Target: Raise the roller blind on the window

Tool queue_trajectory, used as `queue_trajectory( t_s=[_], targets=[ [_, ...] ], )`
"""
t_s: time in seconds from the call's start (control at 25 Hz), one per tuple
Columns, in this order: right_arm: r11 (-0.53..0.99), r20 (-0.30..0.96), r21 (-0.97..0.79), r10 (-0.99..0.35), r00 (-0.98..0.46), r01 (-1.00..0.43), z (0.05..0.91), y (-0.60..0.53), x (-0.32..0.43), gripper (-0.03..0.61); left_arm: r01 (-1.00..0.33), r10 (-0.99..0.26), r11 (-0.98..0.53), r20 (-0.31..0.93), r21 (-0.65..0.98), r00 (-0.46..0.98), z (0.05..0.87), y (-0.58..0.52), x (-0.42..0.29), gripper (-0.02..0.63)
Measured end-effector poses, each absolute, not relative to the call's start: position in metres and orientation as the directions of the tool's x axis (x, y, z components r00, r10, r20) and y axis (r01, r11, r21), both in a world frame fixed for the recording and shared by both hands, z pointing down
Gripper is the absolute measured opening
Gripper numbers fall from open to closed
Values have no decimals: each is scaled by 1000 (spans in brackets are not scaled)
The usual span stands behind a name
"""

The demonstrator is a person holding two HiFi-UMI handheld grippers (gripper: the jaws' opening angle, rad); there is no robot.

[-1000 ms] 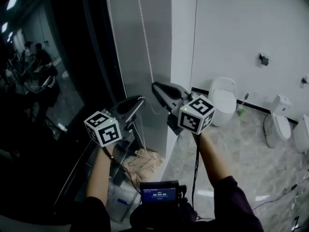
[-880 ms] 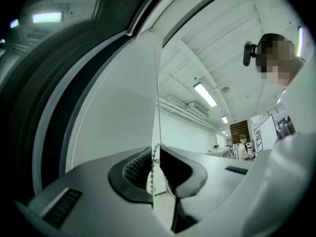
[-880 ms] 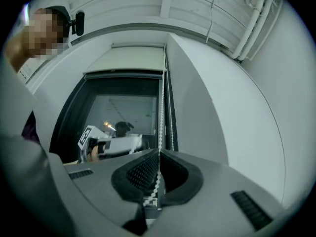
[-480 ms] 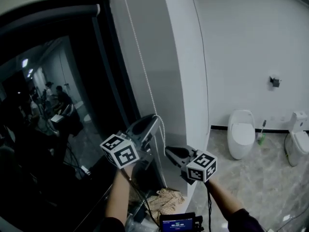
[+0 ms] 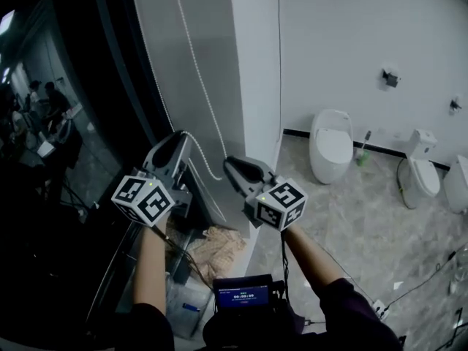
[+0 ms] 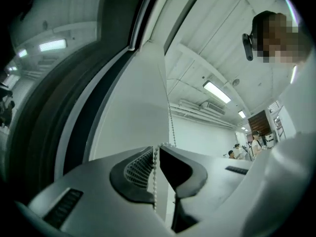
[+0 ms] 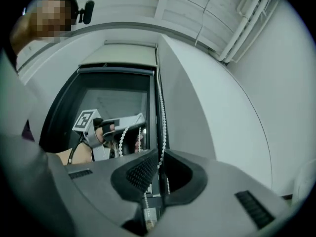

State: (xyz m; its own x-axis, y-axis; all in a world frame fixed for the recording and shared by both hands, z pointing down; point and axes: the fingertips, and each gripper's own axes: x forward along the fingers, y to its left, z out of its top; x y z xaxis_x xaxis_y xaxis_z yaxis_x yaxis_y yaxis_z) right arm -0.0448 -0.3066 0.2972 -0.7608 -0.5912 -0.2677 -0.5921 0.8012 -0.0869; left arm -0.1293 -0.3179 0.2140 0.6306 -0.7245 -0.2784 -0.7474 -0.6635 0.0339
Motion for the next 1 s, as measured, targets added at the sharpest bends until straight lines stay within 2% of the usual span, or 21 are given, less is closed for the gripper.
queue_trajectory(
  t_s=[0.2,0.32,0.48,0.52,0.6,0.68,0.76,0.92,1.0],
  targets=[
    [745,-318,6,-631,-707,-667,277,-301,-24,21,-770,-755,-637,-223,25,617,237,-315,-120,15],
    [752,-298,-48,-639,-709,-658,279,-301,-19,23,-755,-747,-652,-116,-64,655,260,-310,-106,15],
    [745,-265,-101,-659,-704,-659,288,-313,-14,23,-568,-586,-810,150,-146,796,316,-284,-78,26],
    [738,-252,-86,-666,-702,-669,290,-317,-14,23,-520,-543,-839,194,-161,817,325,-277,-76,56],
    [722,-246,-53,-679,-692,-690,289,-321,-14,23,-447,-484,-873,244,-195,840,332,-263,-78,65],
    [719,-274,-57,-679,-681,-693,281,-320,-11,23,-429,-464,-883,209,-190,861,320,-256,-83,64],
    [727,-303,-77,-669,-679,-682,272,-317,-9,30,-407,-419,-905,90,-126,903,298,-246,-88,64],
    [698,-251,-37,-699,-669,-715,276,-323,-10,46,-130,-129,-992,-160,10,979,257,-191,-94,66],
    [700,-239,-58,-702,-671,-712,278,-324,-8,46,-160,-154,-987,-157,-30,976,250,-184,-98,65]
  ],
)
